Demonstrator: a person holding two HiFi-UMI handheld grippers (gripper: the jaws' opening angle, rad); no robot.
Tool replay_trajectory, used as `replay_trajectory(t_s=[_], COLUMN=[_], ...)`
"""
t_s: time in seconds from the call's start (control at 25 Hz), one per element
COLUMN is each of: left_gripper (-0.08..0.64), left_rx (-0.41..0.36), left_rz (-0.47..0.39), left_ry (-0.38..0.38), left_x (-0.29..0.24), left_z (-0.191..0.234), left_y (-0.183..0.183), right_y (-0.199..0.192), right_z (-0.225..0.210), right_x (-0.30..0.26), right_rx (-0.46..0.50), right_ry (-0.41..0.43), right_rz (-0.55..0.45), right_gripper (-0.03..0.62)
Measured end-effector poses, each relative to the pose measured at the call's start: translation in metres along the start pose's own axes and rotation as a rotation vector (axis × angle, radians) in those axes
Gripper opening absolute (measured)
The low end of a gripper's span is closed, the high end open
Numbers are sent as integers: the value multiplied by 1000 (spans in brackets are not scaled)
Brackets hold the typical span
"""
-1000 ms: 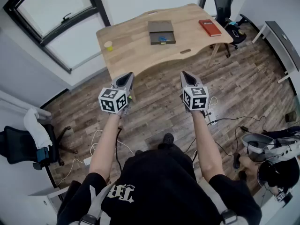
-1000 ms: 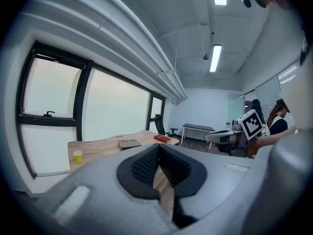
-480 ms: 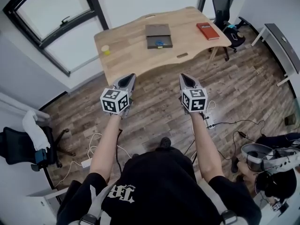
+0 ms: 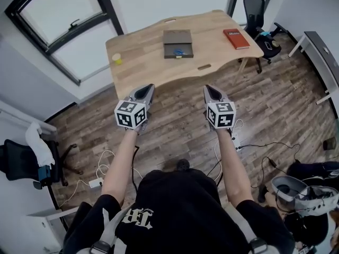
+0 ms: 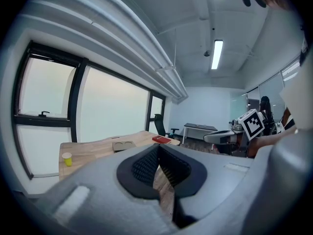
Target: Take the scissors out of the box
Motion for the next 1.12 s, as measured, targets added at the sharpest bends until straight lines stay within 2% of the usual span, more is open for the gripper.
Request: replay_trajectory(t_s=[0.44,0.72,1.12], left_gripper=[0,0,0], left_rx=[-11,9,37], left_rz=[54,50,39], left_ry=[0,-39,-38], left_x=[-44,-102,-187], left_z=[0,19,96], left_y=[-3,-6,17], right_y=[-8,-11,22], right_z=[-42,-77,-118], right_x=[-24,-60,-162], right_rx=[-42,-28,-10], right_ry=[-11,-37,-37], right_rz=[20,53,80], right_gripper=[6,5,5])
Point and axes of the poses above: the fingertips, and each gripper's own axes: x backward along the fingers, z to its left, y out of its top, the point moved 7 cm from there along x, backward along the fingers, and after that the axes turned 1 degree about -z, right-handed, at the moved point
